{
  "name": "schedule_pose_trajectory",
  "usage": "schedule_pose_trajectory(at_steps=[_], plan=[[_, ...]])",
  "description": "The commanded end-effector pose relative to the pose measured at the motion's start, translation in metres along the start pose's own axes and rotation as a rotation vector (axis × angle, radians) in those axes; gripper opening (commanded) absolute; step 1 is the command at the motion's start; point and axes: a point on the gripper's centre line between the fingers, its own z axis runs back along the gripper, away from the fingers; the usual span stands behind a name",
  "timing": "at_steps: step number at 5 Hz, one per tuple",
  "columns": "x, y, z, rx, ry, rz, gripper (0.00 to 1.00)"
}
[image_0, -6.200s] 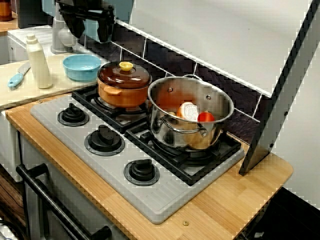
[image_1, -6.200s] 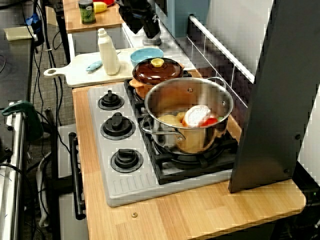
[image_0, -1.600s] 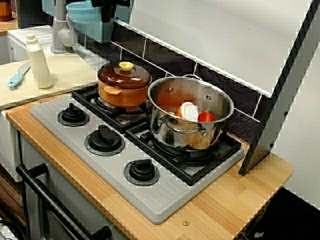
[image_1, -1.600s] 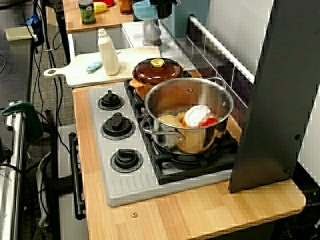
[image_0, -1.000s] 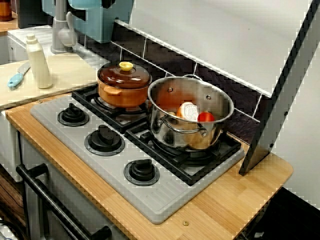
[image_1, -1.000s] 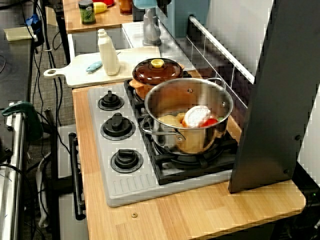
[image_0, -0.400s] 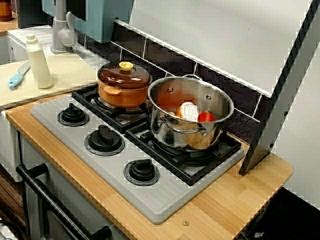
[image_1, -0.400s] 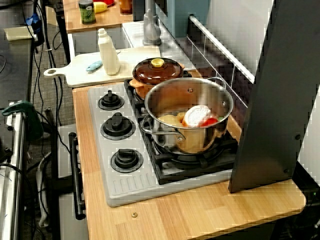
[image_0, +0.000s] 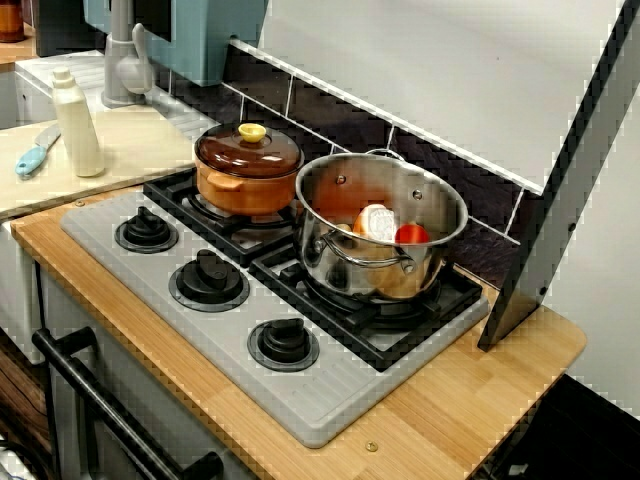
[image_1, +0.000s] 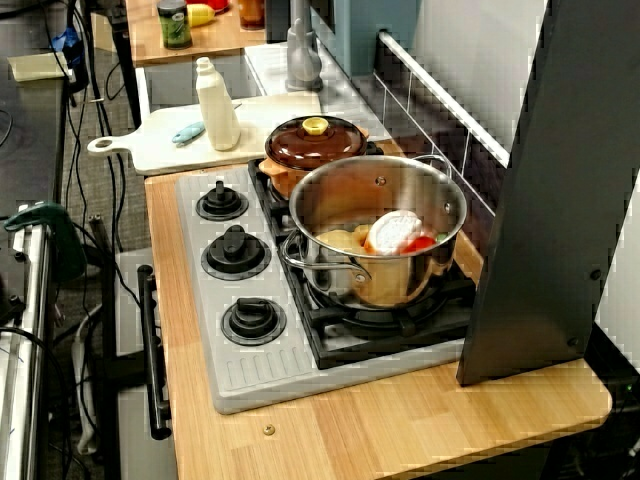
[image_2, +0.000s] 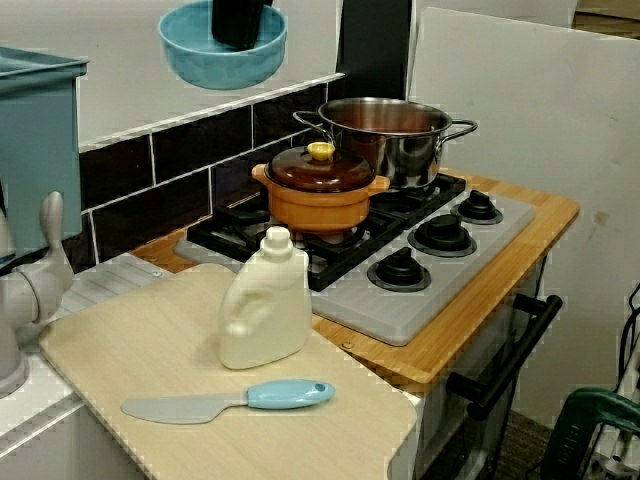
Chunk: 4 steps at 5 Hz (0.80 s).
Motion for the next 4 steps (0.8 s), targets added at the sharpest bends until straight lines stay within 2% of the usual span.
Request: schedule_pose_trajectory(at_steps=[1, 3, 4], plan=[[-0.017, 0.000, 0.030, -0.008, -0.074, -0.019, 0.00], [-0.030, -0.005, 0.034, -0.019, -0.071, -0.041, 0.00], [-0.030, -0.006, 0.033, -0.027, -0.060, -0.035, 0.00]])
